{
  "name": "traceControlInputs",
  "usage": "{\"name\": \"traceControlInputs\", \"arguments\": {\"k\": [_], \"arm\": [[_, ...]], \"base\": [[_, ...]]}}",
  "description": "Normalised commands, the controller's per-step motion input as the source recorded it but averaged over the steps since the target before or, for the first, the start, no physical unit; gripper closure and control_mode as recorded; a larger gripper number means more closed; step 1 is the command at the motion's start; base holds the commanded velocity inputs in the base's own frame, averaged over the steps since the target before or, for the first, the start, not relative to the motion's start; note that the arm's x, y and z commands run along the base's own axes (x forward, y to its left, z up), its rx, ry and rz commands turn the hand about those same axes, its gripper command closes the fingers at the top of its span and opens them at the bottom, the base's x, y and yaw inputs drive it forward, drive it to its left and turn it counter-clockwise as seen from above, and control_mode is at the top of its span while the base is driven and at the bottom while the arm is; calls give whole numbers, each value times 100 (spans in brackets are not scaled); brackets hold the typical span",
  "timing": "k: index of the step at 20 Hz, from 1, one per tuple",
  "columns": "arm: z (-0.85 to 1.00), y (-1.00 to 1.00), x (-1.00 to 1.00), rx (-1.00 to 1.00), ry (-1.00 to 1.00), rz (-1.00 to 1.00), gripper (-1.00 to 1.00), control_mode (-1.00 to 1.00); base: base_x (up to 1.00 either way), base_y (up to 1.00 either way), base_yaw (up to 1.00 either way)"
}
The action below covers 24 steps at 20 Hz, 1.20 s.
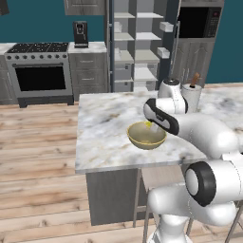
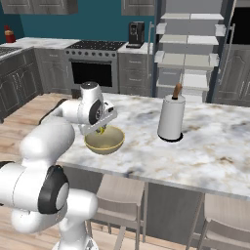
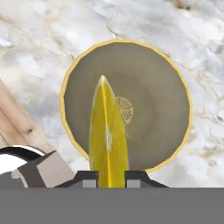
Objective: There is a bowl on the dining counter. Grab a lemon wedge from the fridge and place it in the bowl. Then get the liquor bottle and glass cup from the cabinet and place them next to the bowl.
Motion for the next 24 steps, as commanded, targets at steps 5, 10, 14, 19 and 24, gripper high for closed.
{"name": "traceControlInputs", "arguments": {"k": [5, 10, 14, 19, 24], "arm": [[-41, 0, 22, -1, 0, 0, 100, -100], [-40, 0, 23, 0, 0, 0, 100, -100], [-31, 0, 26, 0, 0, 0, 100, -100], [-31, 0, 20, 0, 0, 0, 100, -100], [-29, 0, 15, 0, 0, 0, 100, -100]], "base": [[0, 0, 0], [0, 0, 0], [0, 0, 0], [0, 0, 0], [0, 0, 0]]}}
